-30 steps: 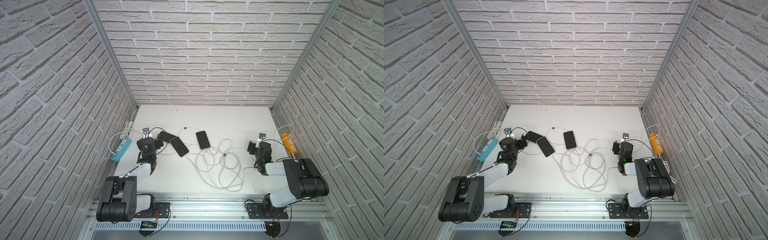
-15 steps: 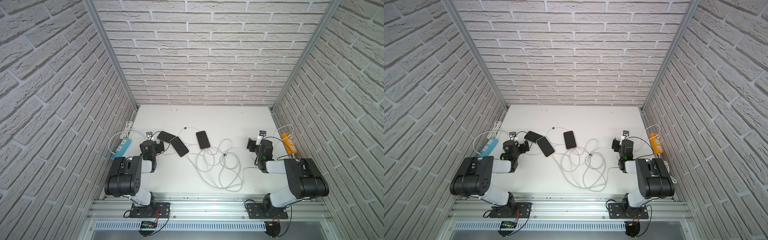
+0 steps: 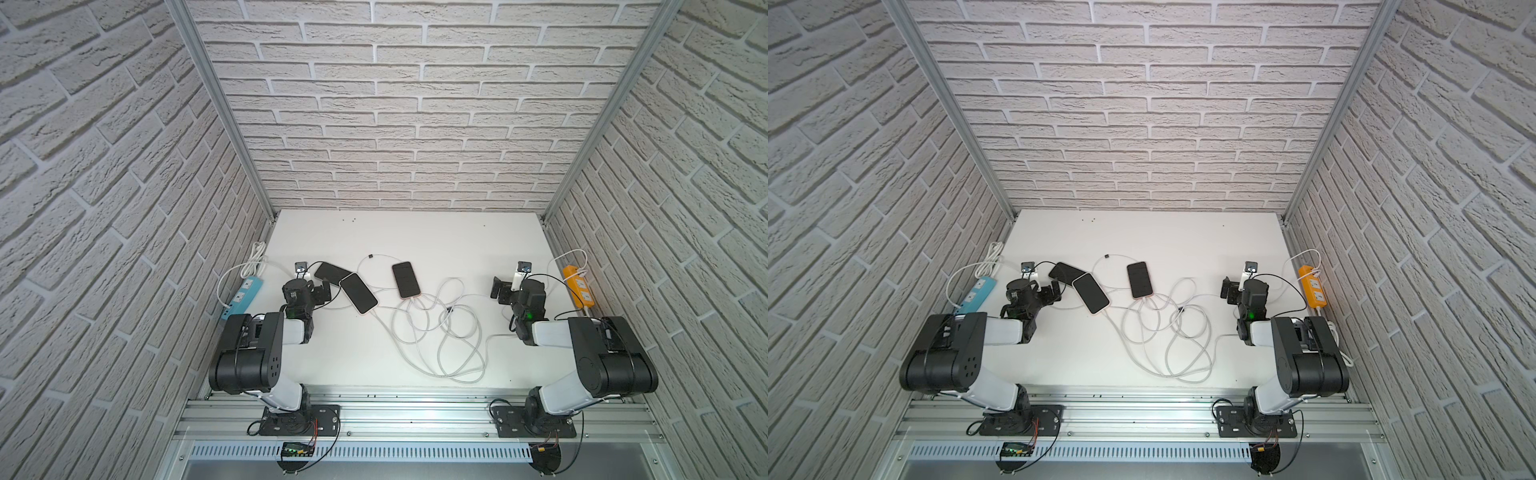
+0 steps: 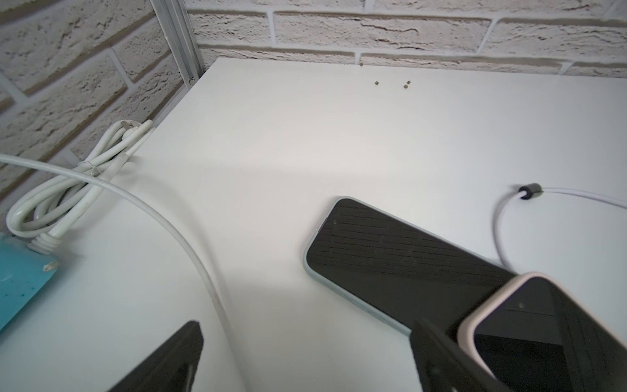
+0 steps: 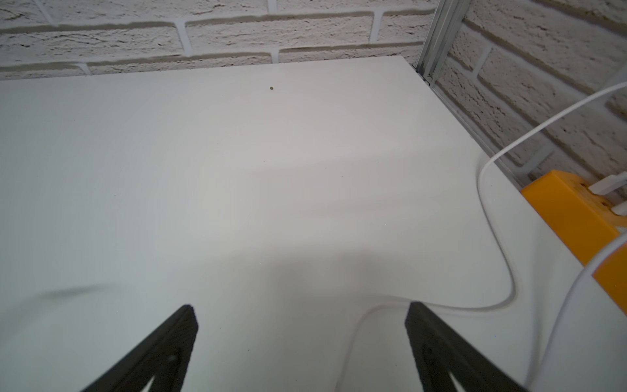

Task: Plug the charging cable into the phone
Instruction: Reset both arms

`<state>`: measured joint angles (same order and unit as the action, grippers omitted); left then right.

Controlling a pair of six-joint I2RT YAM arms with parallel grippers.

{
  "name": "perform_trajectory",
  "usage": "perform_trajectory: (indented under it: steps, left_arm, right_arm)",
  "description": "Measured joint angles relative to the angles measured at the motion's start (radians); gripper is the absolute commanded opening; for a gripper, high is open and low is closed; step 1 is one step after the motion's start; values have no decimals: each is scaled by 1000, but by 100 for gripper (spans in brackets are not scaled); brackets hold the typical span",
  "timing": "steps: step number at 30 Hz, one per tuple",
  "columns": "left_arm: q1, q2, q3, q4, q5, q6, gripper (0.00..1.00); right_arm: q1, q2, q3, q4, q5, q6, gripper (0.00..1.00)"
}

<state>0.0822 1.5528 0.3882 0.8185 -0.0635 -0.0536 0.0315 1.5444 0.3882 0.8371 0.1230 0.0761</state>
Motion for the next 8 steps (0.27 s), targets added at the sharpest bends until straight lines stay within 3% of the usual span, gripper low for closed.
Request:
perform_trajectory:
  steps: [8]
  left_arm:
    - [10, 0, 1, -3, 14, 0, 98]
  right_arm:
    - [0, 0, 0, 0, 0, 0, 99]
